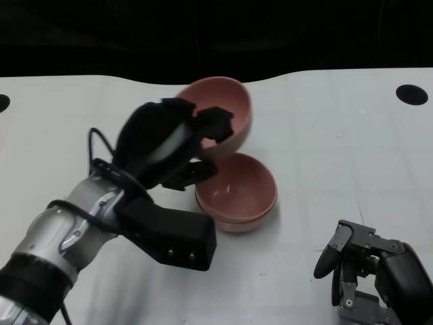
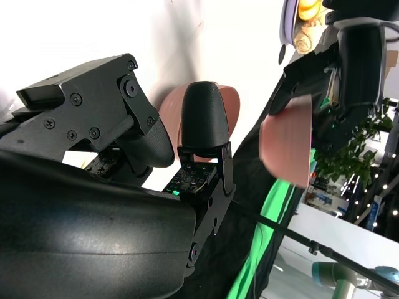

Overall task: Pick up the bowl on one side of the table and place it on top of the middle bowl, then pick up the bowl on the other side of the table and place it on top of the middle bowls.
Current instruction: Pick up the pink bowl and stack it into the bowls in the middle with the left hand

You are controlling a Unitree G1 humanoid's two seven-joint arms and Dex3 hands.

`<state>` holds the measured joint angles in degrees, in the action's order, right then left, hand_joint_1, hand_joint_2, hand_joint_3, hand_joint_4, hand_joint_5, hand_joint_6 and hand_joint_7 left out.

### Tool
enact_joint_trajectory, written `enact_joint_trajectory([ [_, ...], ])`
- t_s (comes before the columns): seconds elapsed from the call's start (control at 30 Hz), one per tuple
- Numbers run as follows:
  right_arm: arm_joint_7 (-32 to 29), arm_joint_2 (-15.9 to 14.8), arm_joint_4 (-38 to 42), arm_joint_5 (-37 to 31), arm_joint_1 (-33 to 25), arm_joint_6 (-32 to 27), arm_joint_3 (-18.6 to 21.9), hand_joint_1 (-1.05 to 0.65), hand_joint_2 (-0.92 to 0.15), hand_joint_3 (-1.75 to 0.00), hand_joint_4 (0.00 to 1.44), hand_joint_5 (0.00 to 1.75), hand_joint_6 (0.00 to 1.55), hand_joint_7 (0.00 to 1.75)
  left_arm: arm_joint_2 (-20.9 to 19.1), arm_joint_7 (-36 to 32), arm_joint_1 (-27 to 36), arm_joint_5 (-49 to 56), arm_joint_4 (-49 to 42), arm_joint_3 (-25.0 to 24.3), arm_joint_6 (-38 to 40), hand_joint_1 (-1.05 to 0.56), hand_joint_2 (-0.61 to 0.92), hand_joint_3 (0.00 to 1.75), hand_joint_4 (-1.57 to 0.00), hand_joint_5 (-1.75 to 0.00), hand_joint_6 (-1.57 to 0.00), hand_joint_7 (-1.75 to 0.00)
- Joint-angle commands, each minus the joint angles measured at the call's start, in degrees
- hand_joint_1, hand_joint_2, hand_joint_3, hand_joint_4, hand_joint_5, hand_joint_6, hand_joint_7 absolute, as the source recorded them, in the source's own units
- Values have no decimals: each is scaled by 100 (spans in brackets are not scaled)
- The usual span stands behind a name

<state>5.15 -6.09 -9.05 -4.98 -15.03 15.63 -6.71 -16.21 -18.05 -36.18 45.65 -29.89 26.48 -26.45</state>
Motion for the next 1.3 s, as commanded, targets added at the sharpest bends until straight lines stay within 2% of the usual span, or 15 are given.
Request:
enact_joint_trajectory([
  [0.03, 6, 5, -44, 60, -28, -15, 52, -3, -33, -153, 91, 175, 82, 148, 62, -51, -258, 91, -304, 160, -207, -24, 65, 75, -84, -169, -82, -141],
  [0.2, 2, 12, -99, 31, -39, -64, 42, -2, -33, -153, 91, 175, 82, 148, 78, 383, -423, 163, -482, 392, -261, -25, 69, 69, -81, -174, -73, -158],
  [0.37, 3, 11, -90, 9, -16, -37, 33, -3, -34, -152, 90, 175, 81, 148, 38, 1025, -539, 24, -599, 485, -339, -23, 70, 66, -80, -175, -71, -163],
  [0.57, -11, 2, -20, -57, 8, 74, 51, -3, -34, -152, 90, 175, 81, 148, 67, 1326, -560, 39, -670, 490, -262, -22, 68, 62, -82, -175, -75, -153],
  [0.6, -9, 0, -10, -58, 13, 88, 54, -3, -34, -152, 89, 175, 81, 148, 63, 1436, -568, 34, -664, 498, -230, -22, 70, 59, -81, -175, -75, -147],
  [0.67, -7, -4, -9, -63, 9, 95, 55, -3, -33, -152, 89, 175, 81, 148, 51, 1597, -571, 22, -642, 500, -213, -24, 81, 39, -80, -160, -82, -113],
  [0.7, -8, -4, -16, -67, 4, 89, 55, -3, -33, -152, 89, 175, 81, 148, 39, 1560, -567, 61, -649, 512, -246, -25, 84, 32, -81, -147, -85, -96],
  [0.73, -8, -5, -21, -67, 1, 85, 57, -3, -33, -152, 89, 175, 80, 148, 30, 1517, -562, 99, -650, 520, -272, -28, 88, 21, -81, -106, -87, -62],
  [0.77, -9, -3, -30, -65, -2, 65, 59, -3, -33, -152, 89, 175, 80, 148, 16, 1500, -562, 156, -637, 541, -266, -30, 90, 16, -83, -87, -91, -43],
  [0.8, -13, -1, -36, -68, -1, 50, 60, -3, -33, -152, 89, 175, 80, 148, 2, 1499, -563, 195, -625, 560, -257, -34, 91, 19, -80, -73, -86, -25],
  [0.83, -18, 1, -50, -74, -2, 27, 61, -3, -33, -152, 89, 175, 80, 148, -14, 1562, -559, 214, -589, 574, -217, -38, 92, 21, -75, -62, -81, -16],
  [0.93, -26, 4, -47, -80, 5, 45, 64, -3, -33, -152, 89, 175, 80, 148, -59, 1852, -518, 168, -407, 563, -75, -47, 92, 25, -66, -32, -65, -2],
  [1.0, -17, 2, -46, -64, 8, 44, 68, -3, -33, -152, 89, 175, 80, 148, -90, 2071, -473, 85, -263, 527, -2, -52, 92, 26, -61, -25, -59, 0],
  [1.13, -19, 6, -52, -53, 12, 20, 79, -3, -34, -151, 89, 175, 80, 148, -154, 2418, -354, -38, 37, 441, 193, -68, 92, 39, -44, -13, -42, 0],
  [1.3, -29, -10, 28, -78, 33, 151, 87, -3, -33, -152, 89, 175, 80, 148, -312, 2403, -85, -205, 477, 219, 324, -76, 92, 46, -28, -5, -31, 0],
])
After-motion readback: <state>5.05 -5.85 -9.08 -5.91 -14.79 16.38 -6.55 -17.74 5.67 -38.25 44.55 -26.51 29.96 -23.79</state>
